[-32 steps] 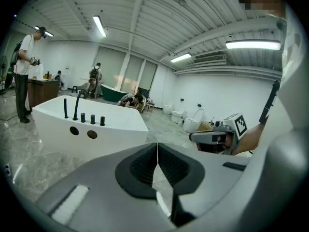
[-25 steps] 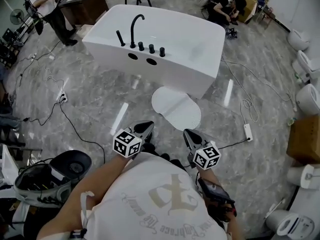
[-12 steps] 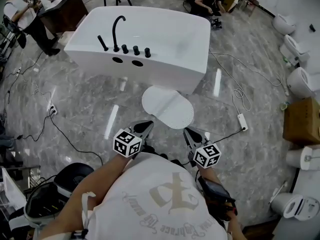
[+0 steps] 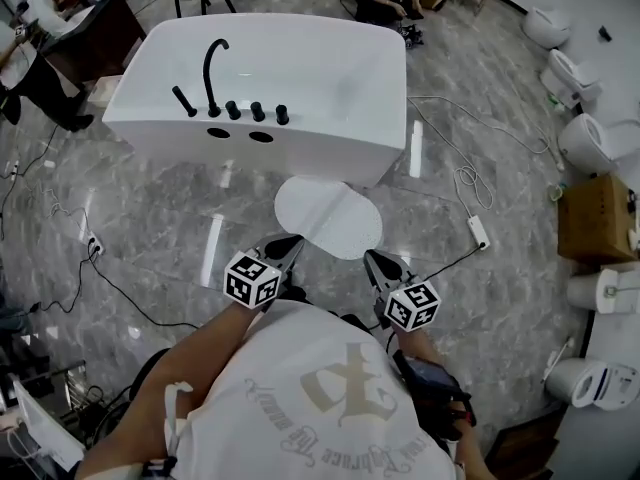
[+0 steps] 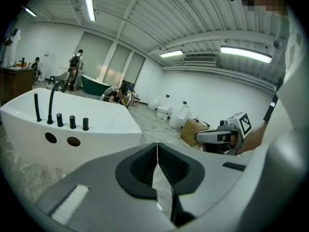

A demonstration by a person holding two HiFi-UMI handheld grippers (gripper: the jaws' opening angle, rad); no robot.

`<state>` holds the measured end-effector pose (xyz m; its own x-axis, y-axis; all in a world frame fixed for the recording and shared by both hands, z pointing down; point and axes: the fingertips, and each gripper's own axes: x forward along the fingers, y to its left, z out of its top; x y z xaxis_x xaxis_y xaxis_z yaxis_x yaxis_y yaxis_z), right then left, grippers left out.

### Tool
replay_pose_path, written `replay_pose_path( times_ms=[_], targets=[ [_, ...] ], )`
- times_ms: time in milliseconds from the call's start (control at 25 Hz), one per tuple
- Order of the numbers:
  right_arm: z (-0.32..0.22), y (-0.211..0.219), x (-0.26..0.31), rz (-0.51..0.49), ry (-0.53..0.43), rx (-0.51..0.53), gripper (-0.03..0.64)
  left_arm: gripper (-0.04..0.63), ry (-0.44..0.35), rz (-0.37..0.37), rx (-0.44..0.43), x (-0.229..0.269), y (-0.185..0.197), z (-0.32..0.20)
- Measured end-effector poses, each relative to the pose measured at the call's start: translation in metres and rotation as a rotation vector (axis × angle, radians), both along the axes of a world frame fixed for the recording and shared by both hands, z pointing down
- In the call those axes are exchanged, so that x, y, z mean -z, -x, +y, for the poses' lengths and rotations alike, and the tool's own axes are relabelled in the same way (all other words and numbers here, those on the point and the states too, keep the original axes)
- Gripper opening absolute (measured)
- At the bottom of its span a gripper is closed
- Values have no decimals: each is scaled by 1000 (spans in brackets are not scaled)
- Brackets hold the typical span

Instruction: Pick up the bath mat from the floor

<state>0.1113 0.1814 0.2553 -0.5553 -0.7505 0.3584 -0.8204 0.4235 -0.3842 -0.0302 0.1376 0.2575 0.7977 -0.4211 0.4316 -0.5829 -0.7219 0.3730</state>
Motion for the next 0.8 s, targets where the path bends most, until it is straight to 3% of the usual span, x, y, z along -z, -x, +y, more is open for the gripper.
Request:
replay_pose_path(
  times_ms=[600, 800],
  targets=[
    [-77, 56, -9, 32, 48, -81, 6, 11, 59, -25, -107, -26, 54, -76],
    [-95, 66, -10, 47, 54, -74, 6, 11, 77, -39, -104, -34, 69, -88]
  ],
)
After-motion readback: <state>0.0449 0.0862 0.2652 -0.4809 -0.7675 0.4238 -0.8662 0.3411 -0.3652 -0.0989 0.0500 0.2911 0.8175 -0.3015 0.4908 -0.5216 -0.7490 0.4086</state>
